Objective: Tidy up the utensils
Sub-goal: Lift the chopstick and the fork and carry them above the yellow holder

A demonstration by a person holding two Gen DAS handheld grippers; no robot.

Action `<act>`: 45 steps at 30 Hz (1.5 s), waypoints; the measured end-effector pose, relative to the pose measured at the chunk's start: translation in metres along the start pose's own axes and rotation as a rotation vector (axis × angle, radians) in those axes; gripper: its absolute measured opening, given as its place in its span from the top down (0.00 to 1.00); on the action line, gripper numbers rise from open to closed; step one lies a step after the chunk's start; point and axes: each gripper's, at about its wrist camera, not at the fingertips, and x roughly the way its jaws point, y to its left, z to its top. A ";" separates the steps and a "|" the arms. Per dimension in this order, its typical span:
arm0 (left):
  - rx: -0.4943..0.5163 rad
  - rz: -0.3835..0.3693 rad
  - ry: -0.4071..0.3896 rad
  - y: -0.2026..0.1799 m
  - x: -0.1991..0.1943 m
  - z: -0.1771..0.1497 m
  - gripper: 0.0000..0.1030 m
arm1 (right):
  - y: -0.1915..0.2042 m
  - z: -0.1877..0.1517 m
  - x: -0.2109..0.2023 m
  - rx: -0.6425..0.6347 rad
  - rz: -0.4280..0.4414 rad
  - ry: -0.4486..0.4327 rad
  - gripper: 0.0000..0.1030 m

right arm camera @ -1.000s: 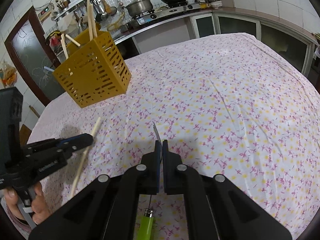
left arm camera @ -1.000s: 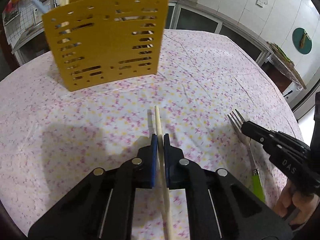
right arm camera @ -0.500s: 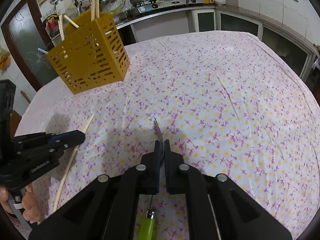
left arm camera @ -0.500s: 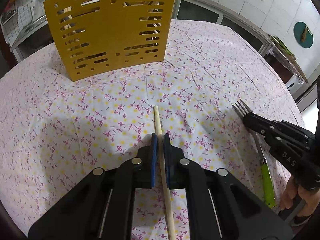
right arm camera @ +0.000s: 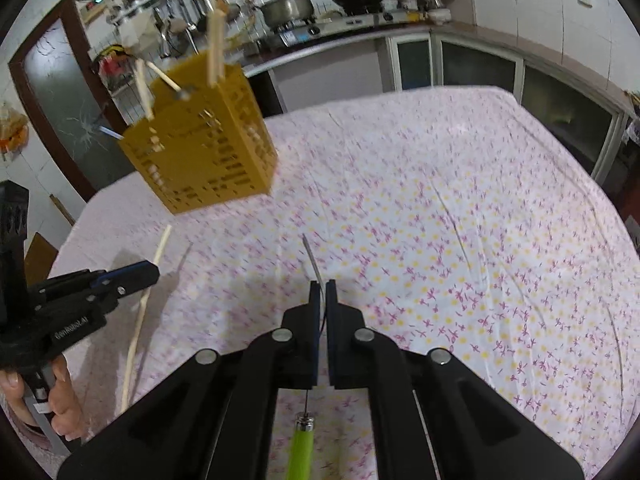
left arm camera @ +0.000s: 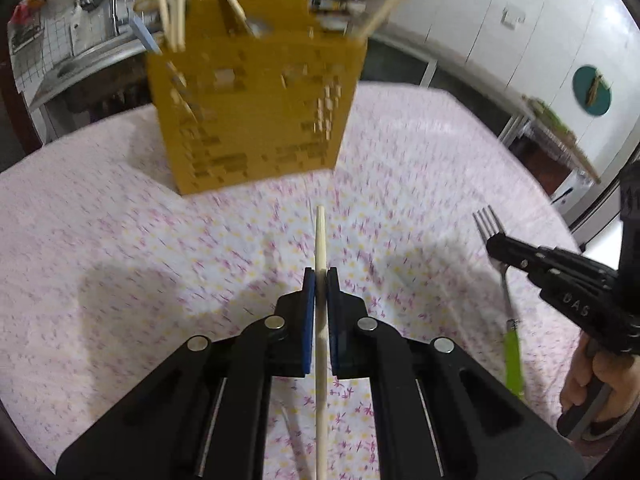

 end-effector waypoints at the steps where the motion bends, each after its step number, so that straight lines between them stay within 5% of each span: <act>1: 0.003 0.001 -0.032 0.003 -0.010 0.002 0.96 | 0.004 0.001 -0.006 -0.005 0.007 -0.020 0.97; 8: -0.009 -0.008 -0.230 0.027 -0.064 0.009 0.96 | 0.032 0.010 -0.038 -0.056 0.004 -0.159 0.98; 18: -0.020 0.006 -0.366 0.040 -0.095 0.032 0.96 | 0.061 0.041 -0.066 -0.113 0.001 -0.367 0.98; 33: 0.040 0.093 -0.555 0.038 -0.123 0.108 0.96 | 0.097 0.128 -0.090 -0.190 0.019 -0.470 0.98; 45: 0.048 0.084 -0.762 0.037 -0.147 0.170 0.96 | 0.135 0.181 -0.110 -0.269 -0.034 -0.593 0.98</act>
